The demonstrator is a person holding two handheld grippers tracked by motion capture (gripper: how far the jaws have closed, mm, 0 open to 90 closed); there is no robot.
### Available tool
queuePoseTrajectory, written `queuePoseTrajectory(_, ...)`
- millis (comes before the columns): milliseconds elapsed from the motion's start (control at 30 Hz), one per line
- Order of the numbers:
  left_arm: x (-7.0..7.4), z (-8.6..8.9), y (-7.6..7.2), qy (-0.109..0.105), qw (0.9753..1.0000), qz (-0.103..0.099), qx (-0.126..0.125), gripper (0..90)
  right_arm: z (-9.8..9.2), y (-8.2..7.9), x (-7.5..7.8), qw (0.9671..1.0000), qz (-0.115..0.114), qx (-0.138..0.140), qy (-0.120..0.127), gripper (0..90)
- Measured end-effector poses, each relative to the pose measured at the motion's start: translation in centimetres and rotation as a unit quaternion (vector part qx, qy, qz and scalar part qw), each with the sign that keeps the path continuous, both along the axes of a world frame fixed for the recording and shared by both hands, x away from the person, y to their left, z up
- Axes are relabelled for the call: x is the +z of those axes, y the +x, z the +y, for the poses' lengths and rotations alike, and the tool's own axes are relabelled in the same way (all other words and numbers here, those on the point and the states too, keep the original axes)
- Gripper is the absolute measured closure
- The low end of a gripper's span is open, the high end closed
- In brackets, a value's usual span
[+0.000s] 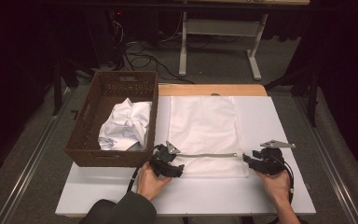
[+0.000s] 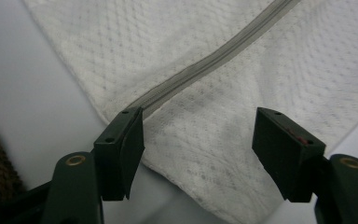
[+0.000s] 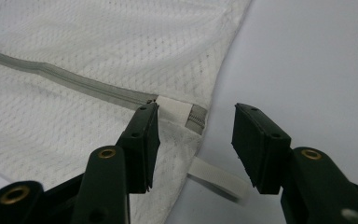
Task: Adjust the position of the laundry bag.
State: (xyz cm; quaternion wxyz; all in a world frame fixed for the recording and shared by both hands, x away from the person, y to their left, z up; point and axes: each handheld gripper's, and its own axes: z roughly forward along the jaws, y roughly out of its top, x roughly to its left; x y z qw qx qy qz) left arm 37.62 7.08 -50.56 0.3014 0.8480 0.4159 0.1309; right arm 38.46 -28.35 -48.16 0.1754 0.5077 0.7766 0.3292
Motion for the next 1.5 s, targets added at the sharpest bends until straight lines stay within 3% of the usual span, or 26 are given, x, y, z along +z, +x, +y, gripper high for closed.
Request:
queuePoseTrajectory(267,-0.2,-0.2,-0.3,0.017,0.9998,-0.012,0.005,38.0,0.6,0.6,-0.6,0.9996,0.010,0.002,-0.025,55.3)
queuePoseTrajectory(500,-0.4,0.1,-0.3,0.007,0.9997,-0.023,0.007,47.6,0.8,1.0,-1.1,0.9989,0.028,0.009,-0.038,65.2)
queuePoseTrajectory(667,-0.4,0.2,-0.2,-0.003,0.9998,-0.017,-0.012,65.8,1.4,1.1,-1.3,0.9973,0.031,0.021,-0.063,76.8)
queuePoseTrajectory(700,-0.4,0.2,-0.2,-0.005,0.9998,-0.017,-0.012,65.8,1.4,1.1,-1.3,0.9973,0.031,0.021,-0.063,76.8)
queuePoseTrajectory(733,-0.4,0.3,-0.2,-0.006,0.9998,-0.017,-0.013,73.7,1.6,1.1,-1.3,0.9970,0.028,0.022,-0.069,81.0)
queuePoseTrajectory(767,-0.4,0.3,-0.1,-0.003,0.9997,-0.020,-0.014,73.7,1.6,1.1,-1.3,0.9970,0.028,0.022,-0.069,81.0)
queuePoseTrajectory(900,-0.4,0.2,-0.3,0.008,0.9993,-0.030,-0.022,89.1,2.0,1.2,-1.3,0.9959,0.029,0.032,-0.080,87.7)
queuePoseTrajectory(1000,-0.4,0.2,-0.5,0.012,0.9992,-0.031,-0.023,90.0,2.0,1.2,-1.1,0.9958,0.030,0.034,-0.080,88.4)
queuePoseTrajectory(1167,-0.2,0.6,-0.5,0.000,0.9997,-0.008,-0.023,90.0,2.1,0.8,-0.8,0.9954,0.032,0.042,-0.080,88.4)
queuePoseTrajectory(1500,0.2,0.6,-1.3,0.008,0.9995,0.012,-0.029,90.0,2.2,-0.4,-0.7,0.9940,0.041,0.058,-0.083,88.3)
